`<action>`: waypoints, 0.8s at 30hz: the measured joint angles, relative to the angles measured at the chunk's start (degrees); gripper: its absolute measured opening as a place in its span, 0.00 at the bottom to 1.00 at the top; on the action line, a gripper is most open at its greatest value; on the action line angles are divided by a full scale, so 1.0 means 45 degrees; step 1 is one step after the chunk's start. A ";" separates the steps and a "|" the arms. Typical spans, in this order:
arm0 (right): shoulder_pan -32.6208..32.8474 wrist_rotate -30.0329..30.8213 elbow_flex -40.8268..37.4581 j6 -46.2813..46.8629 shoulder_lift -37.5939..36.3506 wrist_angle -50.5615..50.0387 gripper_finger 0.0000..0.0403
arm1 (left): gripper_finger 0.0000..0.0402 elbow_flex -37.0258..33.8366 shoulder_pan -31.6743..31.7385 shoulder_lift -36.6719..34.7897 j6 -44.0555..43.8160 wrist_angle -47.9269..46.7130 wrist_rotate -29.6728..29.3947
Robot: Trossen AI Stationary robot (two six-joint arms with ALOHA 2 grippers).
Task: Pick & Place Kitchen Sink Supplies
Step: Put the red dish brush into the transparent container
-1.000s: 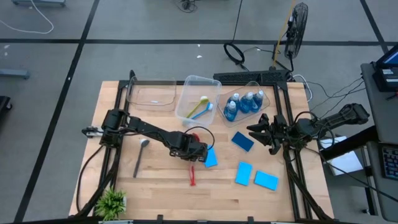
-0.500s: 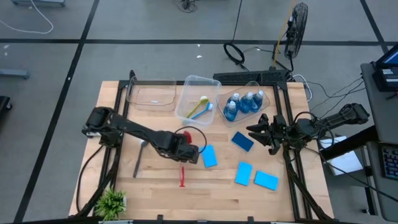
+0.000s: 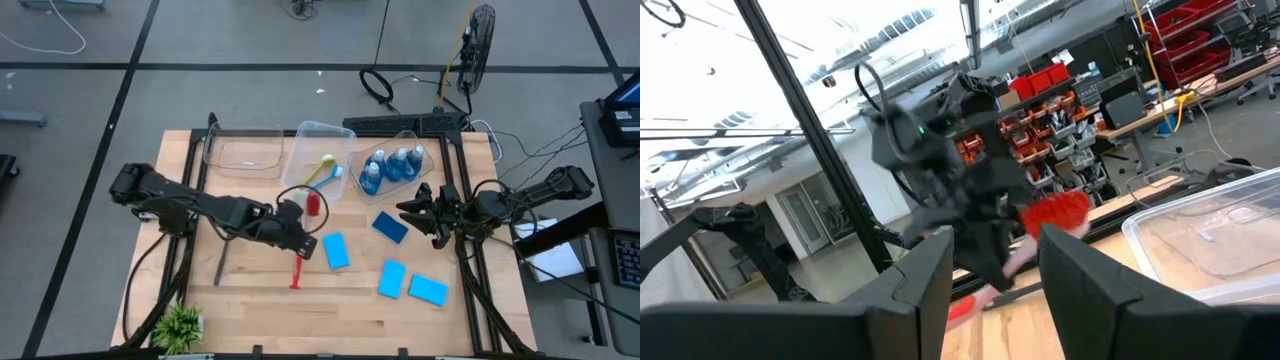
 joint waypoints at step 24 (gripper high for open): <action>0.0000 -0.0004 0.0000 0.0000 0.0024 -0.0272 0.33 | 0.11 0.0034 0.0891 -0.0209 0.8199 1.2881 0.6792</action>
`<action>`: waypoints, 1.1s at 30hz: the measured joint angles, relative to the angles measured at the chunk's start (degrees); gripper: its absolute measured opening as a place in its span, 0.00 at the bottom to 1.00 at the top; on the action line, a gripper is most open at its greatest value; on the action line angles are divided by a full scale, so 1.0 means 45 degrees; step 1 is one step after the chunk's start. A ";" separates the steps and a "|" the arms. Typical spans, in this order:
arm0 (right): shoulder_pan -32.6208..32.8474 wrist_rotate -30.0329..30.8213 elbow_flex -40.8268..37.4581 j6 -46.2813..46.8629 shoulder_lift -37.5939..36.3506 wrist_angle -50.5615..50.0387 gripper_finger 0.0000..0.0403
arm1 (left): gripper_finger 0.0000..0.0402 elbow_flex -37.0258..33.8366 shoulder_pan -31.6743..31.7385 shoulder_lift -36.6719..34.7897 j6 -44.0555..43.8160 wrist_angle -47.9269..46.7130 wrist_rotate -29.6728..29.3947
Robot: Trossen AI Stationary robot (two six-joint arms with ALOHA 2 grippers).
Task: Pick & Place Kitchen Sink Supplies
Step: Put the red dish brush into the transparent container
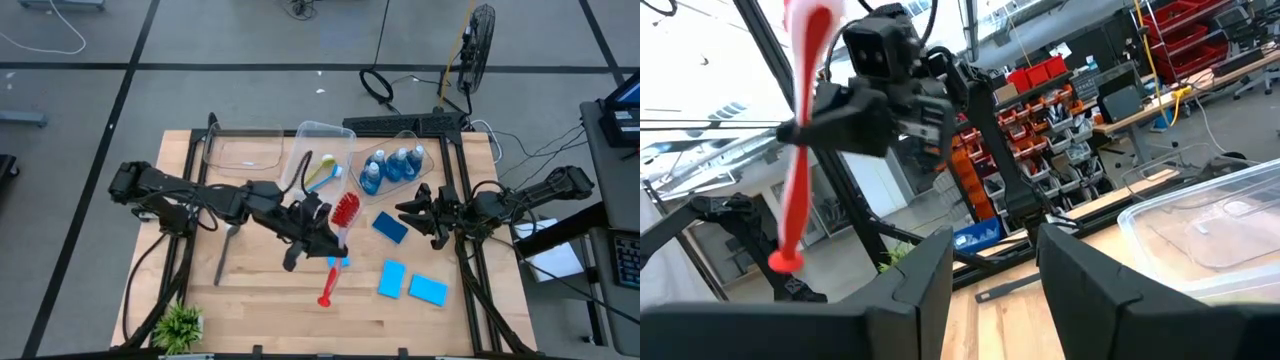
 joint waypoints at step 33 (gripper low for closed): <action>0.0004 0.0000 0.0000 0.0000 0.0000 -0.0005 0.33 | 0.11 -0.0015 -0.0094 0.0001 -0.2064 -0.2950 -0.1320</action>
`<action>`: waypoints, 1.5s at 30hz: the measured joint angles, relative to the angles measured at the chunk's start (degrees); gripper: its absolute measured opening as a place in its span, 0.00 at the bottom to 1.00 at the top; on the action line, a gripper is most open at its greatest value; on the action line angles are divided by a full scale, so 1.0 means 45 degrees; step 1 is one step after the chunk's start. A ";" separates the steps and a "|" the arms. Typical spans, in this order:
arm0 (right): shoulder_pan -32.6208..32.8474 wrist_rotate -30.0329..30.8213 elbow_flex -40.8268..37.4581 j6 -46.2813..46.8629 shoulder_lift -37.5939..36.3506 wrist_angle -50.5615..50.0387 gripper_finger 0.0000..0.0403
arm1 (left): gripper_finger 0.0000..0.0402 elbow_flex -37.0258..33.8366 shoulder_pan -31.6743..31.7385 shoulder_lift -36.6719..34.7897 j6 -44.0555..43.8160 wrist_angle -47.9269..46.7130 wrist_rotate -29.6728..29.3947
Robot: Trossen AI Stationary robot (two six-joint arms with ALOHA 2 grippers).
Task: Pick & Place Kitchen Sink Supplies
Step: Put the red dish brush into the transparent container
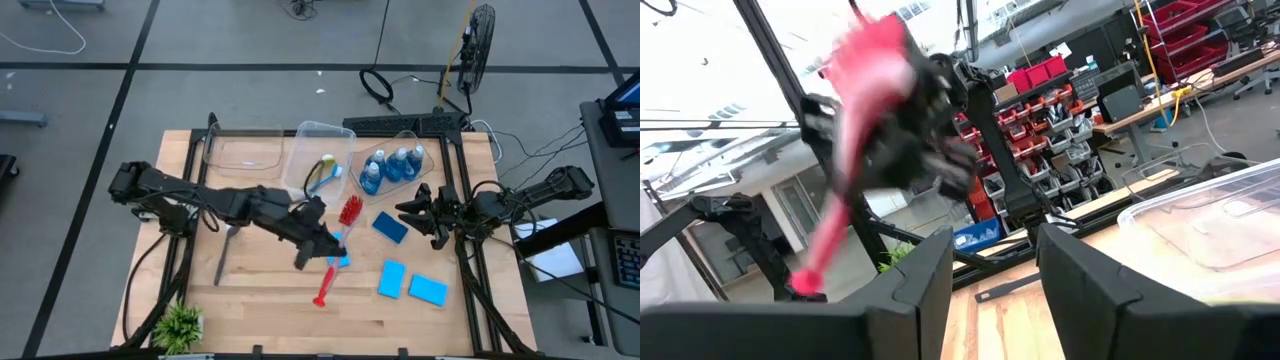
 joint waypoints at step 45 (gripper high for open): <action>0.0001 0.0000 0.0000 0.0049 0.0000 0.0000 0.33 | 0.11 0.4789 0.6339 -0.0006 0.1351 -1.2344 -0.1628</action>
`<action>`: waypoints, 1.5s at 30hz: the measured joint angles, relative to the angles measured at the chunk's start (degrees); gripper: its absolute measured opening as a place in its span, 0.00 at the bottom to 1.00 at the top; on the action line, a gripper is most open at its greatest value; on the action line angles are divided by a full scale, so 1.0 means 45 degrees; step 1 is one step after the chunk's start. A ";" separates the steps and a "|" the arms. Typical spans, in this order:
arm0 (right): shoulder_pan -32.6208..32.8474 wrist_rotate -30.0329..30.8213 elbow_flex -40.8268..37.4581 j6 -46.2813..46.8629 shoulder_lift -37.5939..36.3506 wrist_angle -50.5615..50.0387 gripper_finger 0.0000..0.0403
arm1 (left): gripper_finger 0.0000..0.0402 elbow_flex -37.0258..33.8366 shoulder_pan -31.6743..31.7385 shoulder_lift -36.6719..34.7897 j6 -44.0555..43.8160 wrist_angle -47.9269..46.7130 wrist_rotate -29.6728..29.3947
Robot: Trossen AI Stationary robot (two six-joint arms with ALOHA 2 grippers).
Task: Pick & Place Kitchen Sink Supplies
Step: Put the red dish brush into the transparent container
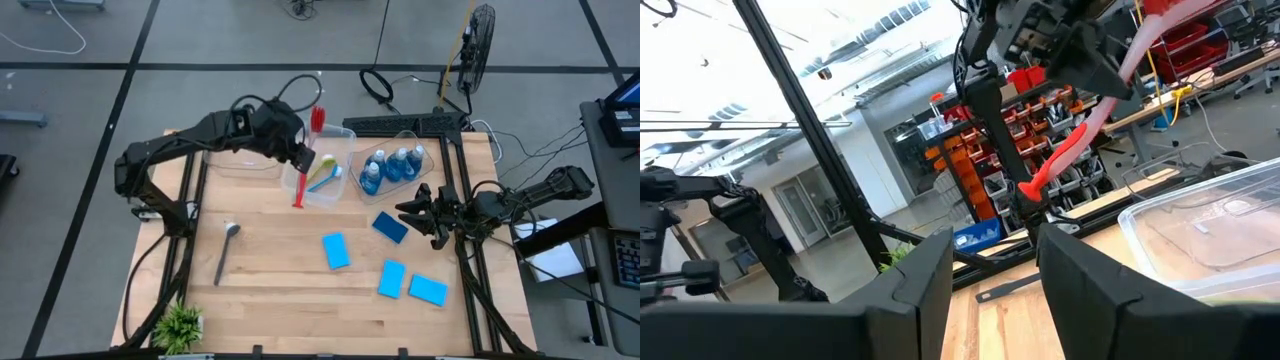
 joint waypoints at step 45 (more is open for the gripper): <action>0.0000 0.0005 0.0000 0.0010 0.0006 -0.0309 0.33 | 0.11 0.4745 0.1990 0.5998 0.5426 -0.3583 0.0692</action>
